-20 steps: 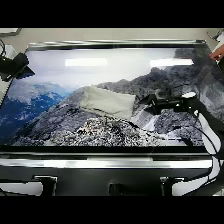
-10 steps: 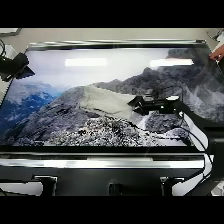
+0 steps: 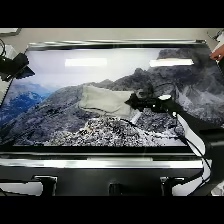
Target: Fold the clothes and pants, and hang the long-sleeved shirts on hangers.
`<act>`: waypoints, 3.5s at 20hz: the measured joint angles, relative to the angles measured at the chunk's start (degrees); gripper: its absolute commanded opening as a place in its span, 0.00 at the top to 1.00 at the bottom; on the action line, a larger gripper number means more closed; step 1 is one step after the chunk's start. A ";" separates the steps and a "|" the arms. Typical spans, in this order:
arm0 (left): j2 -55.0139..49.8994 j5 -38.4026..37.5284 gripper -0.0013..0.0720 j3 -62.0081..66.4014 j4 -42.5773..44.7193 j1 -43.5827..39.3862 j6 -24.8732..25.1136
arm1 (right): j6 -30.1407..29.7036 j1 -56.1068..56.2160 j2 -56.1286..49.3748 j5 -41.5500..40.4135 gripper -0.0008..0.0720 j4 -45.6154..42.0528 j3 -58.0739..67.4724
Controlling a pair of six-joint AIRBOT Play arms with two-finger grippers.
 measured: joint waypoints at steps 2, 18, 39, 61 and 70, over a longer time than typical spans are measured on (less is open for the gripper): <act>0.00 -0.28 0.96 0.00 0.02 0.02 0.24 | 2.51 -0.44 1.40 -1.73 0.95 -1.42 2.62; 0.00 -1.86 0.96 0.00 0.02 0.07 1.03 | 29.55 -33.64 -1.31 -1.92 0.95 -35.82 34.73; 0.00 -1.84 0.96 0.00 0.02 0.02 -1.09 | 50.58 -55.01 -1.05 43.10 0.95 -78.68 35.26; 0.00 -1.86 0.96 0.00 0.00 0.02 -1.03 | 49.62 -55.06 2.21 57.24 0.73 -85.02 35.23; 0.50 1.09 0.96 0.00 0.02 0.87 9.53 | 24.39 -39.17 9.73 32.30 0.95 -53.62 35.23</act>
